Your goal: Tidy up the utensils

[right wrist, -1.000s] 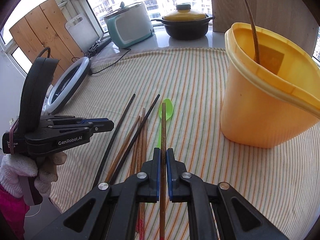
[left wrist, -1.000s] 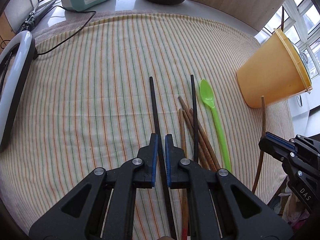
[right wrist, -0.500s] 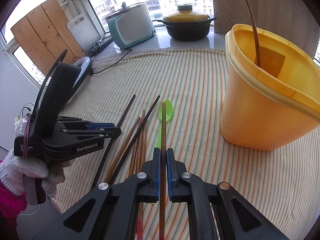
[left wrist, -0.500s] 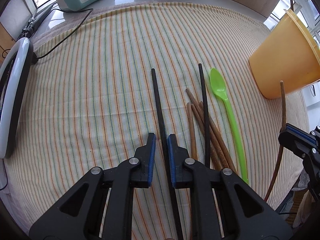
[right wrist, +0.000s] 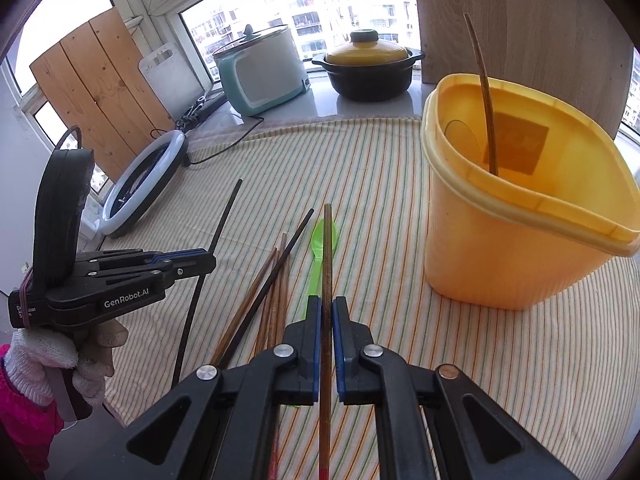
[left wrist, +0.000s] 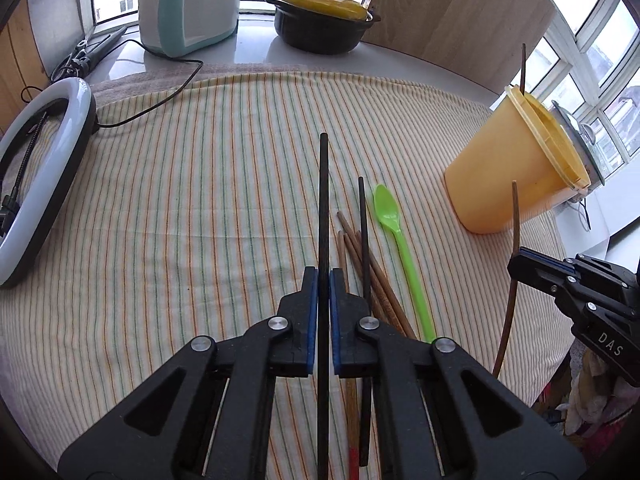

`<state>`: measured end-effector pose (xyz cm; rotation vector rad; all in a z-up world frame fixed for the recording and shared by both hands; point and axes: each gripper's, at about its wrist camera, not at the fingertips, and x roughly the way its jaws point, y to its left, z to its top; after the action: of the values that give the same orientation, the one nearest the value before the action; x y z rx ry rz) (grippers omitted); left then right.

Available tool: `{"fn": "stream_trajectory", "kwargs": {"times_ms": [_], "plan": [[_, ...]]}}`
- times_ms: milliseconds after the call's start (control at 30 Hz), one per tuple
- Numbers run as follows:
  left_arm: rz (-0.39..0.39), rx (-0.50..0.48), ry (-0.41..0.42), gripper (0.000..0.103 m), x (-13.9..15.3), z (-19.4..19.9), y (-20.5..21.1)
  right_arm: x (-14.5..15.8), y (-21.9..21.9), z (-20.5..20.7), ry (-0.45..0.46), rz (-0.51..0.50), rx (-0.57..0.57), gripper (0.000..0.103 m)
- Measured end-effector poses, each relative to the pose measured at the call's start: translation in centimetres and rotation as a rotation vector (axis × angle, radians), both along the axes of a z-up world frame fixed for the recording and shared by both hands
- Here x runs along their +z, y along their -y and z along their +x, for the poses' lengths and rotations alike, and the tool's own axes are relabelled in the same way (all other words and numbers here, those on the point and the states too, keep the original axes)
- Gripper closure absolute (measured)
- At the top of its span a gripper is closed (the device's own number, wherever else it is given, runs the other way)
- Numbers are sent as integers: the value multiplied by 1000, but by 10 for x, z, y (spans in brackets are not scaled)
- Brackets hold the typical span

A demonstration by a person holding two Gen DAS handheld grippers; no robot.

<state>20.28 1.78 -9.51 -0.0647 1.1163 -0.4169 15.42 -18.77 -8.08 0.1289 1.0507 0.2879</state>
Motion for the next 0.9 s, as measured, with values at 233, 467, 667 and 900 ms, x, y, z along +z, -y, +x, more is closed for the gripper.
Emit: {"fn": "stream_trajectory", "kwargs": {"times_ms": [233,467,667,900], "plan": [[-29,-12,114,100,42,-29,-2,21,6,-11,74,-5,-2,100],[-68,-30,166,100,67,-34,-1,43,5,-19,151,-22,4,100],[-99,-36,208,100,86,-35,2,57,9,-23,196,-21,-5,100],[-121,-52,266,100,109,-37,13,73,11,-26,251,-22,-16,100]]}}
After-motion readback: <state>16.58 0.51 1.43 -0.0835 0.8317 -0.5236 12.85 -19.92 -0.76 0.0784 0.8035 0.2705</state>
